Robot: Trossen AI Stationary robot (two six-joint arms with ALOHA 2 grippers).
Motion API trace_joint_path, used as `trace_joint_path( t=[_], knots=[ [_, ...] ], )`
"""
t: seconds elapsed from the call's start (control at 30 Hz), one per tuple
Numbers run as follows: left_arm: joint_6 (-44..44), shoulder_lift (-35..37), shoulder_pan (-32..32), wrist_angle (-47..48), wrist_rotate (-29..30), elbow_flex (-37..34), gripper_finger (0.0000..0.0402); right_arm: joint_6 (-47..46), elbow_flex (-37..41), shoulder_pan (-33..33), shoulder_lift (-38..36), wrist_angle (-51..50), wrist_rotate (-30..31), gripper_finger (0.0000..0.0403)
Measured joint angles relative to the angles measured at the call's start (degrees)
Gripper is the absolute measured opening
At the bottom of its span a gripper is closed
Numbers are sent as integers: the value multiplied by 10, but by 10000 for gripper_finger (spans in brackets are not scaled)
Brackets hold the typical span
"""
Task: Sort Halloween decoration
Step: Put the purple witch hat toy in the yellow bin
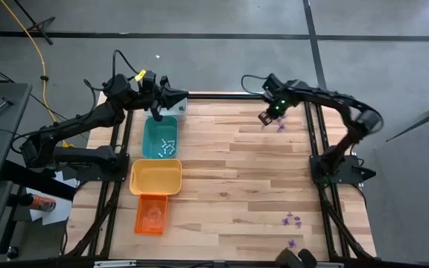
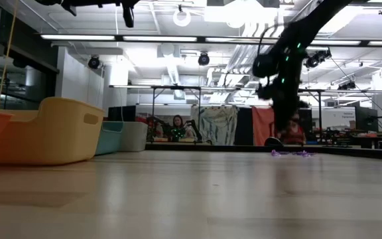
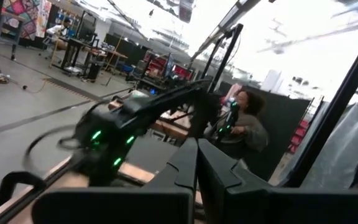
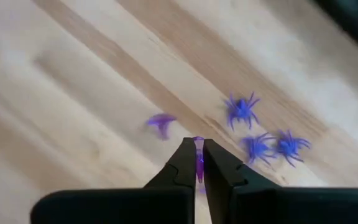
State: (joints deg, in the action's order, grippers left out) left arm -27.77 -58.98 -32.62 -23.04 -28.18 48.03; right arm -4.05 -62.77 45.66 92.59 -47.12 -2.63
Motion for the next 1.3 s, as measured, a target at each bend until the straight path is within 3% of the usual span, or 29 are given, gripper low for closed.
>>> trace_joint_path(
  t=[0.2, 0.37, 0.5, 0.67, 1.1, 1.3],
  knots=[
    [89, -1, 0, 72, 0, 0, 0, -41, 0, -50, -126, 81, -77, 3],
    [151, -36, 12, 122, 3, -8, 0, -95, -1, -138, -162, 263, -101, 2],
    [144, -89, 29, 26, 3, -48, 0, -101, -1, -207, -155, 417, -103, 2],
    [116, -138, 45, -47, 2, -59, 0, -90, -1, -258, -153, 511, -102, 2],
    [144, -142, 51, -71, 0, -59, 0, -89, -1, -270, -153, 512, -100, 2],
    [144, -70, 27, -74, 0, -59, 0, -85, -1, -270, -153, 512, -109, 2]
  ],
)
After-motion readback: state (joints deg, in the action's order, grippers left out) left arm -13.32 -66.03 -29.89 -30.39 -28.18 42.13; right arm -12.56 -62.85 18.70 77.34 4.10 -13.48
